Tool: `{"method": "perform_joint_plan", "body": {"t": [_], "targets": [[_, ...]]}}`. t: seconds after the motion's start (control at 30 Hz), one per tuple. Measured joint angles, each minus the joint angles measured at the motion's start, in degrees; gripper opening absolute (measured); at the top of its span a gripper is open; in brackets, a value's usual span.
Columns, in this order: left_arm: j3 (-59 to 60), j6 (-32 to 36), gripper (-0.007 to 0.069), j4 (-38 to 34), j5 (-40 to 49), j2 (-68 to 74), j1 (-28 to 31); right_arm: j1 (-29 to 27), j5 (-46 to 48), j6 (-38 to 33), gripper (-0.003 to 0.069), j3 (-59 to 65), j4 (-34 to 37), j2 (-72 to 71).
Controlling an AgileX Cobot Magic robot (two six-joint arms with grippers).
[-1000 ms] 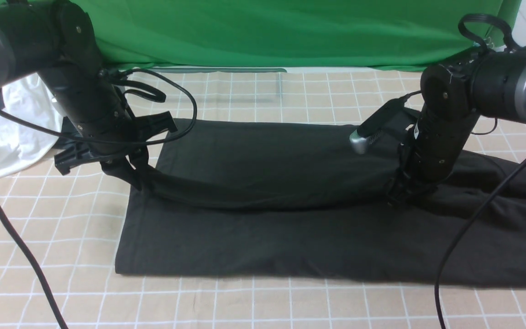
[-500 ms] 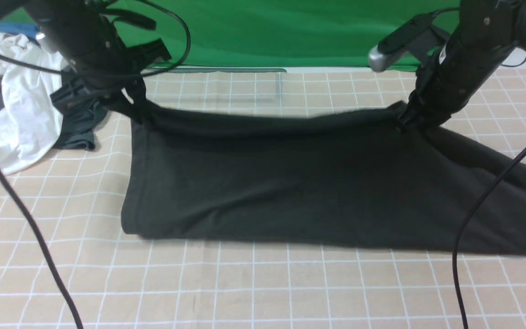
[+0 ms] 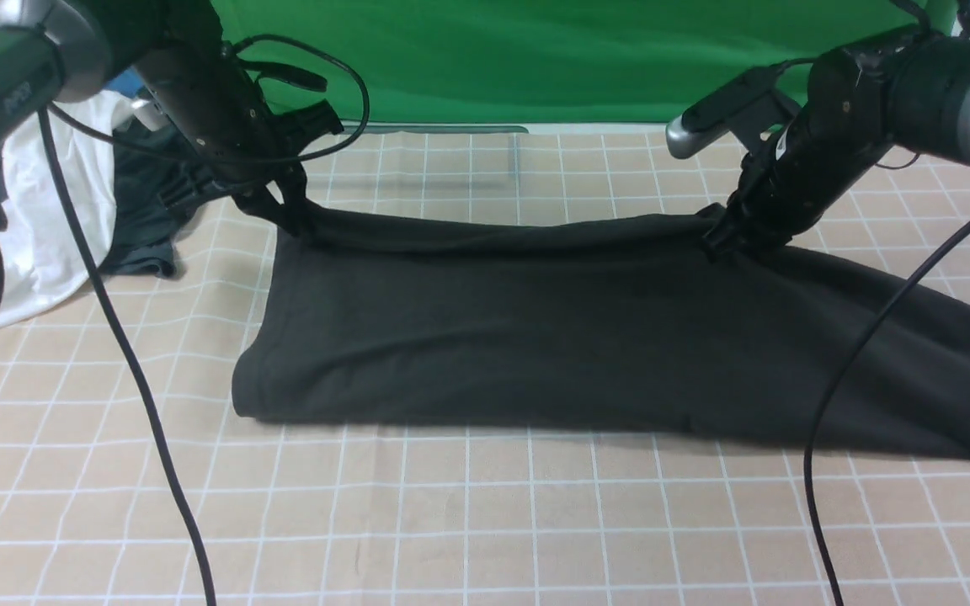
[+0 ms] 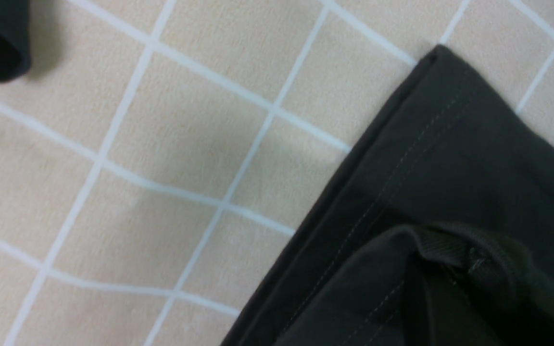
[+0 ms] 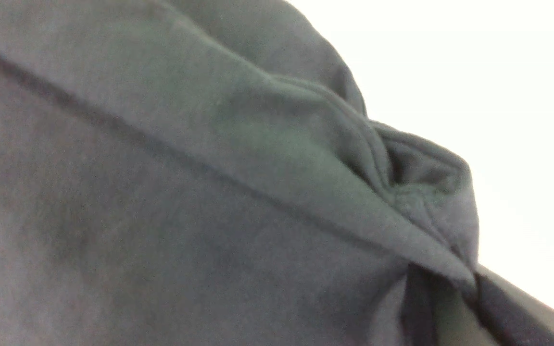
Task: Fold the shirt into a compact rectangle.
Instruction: 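Fold the black garment in half by bringing its near edge over to the far edge, then pull the folded dark garment lengthwise by its ends to straighten it flat on the table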
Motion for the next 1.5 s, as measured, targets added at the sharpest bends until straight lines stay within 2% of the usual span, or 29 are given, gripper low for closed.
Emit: {"method": "perform_joint_plan", "body": {"t": [0.1,0.17,0.33,0.47,0.57,0.6,0.73,0.83,0.93,1.1,1.33,1.5], "targets": [[-0.1,0.4,0.0033,0.2,-0.7,0.1,-0.1,0.0,-0.6,1.1,0.0103,0.0,-0.1,0.4],[-0.1,0.6,0.0042,0.2,-1.8,0.1,-0.3,0.0,-1.4,1.5,0.0146,0.0,-0.1,0.4],[-0.1,0.7,0.0128,0.8,-7.9,0.1,-1.1,-0.1,-4.6,5.6,0.0251,0.0,-0.1,0.4],[-0.1,1.5,0.0181,2.6,-8.3,-0.1,-1.4,-0.1,-4.3,6.8,0.0262,0.0,-0.5,0.2],[-0.1,3.2,0.0183,3.4,-5.1,-1.4,-1.4,-0.1,-1.9,6.9,0.0265,-0.4,-1.6,-1.2],[-0.1,5.8,0.0172,2.5,-2.5,-2.8,-1.6,-0.1,-0.2,7.0,0.0265,-0.9,-2.3,-3.4],[-0.2,9.8,0.0129,0.0,2.3,-4.6,-3.0,-0.1,2.5,7.4,0.0233,-1.6,-2.5,-6.9],[0.5,12.8,0.0048,0.4,4.0,-4.9,-7.6,-0.1,5.1,7.8,0.0112,-1.8,-1.3,-11.1],[2.0,13.5,0.0017,1.3,2.5,-3.7,-11.5,-0.1,6.1,7.8,0.0041,-1.8,-0.1,-12.1],[2.7,13.9,0.0011,1.8,-1.7,1.1,-16.3,-0.1,7.1,7.8,0.0036,-1.8,0.9,-12.2],[2.7,12.7,0.0013,3.7,-7.0,5.1,-17.0,-0.1,7.2,7.8,0.0036,-1.8,1.1,-12.2],[2.7,11.3,0.0013,6.2,-14.5,5.8,-17.0,-0.1,7.3,7.8,0.0036,-1.8,1.1,-12.2]]}}
